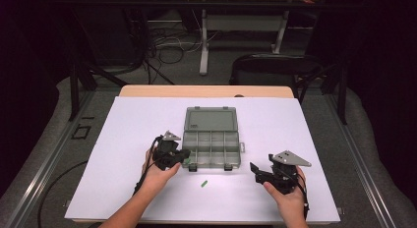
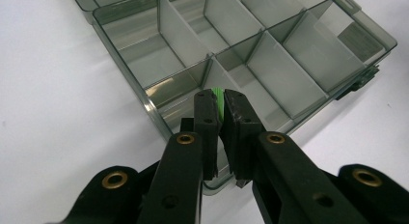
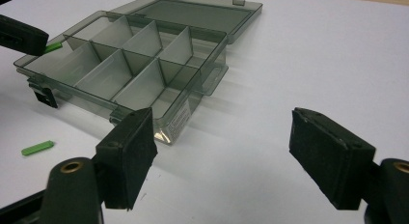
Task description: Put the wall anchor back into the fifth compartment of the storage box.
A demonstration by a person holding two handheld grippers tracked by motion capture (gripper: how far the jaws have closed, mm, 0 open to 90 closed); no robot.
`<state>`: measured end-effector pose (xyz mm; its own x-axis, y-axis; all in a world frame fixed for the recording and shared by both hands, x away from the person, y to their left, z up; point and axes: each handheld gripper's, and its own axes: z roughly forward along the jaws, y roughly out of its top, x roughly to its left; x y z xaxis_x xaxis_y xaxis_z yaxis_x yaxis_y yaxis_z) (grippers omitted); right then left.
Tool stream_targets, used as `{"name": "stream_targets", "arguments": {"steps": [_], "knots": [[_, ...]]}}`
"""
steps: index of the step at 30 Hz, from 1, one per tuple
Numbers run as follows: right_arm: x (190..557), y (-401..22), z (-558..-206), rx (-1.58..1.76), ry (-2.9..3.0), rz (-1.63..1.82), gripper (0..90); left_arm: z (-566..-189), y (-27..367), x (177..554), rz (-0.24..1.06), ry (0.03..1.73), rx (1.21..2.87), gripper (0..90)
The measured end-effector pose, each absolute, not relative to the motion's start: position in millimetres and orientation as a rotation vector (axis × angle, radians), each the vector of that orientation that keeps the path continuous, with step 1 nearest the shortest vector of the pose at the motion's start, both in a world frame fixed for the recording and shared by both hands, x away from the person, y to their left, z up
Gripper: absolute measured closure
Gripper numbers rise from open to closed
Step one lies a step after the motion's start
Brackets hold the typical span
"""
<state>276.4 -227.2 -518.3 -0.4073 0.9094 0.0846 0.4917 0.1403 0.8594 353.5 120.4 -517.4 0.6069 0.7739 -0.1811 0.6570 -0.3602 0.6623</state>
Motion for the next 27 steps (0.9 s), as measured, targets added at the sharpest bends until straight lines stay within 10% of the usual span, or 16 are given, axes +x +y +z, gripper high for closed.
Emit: {"name": "stream_targets", "arguments": {"steps": [27], "knots": [[276.1,-227.4,-517.8,1.333,1.964,1.191,23.7,-529.2,109.8,355.4,0.198,1.139,2.133,84.6]]}}
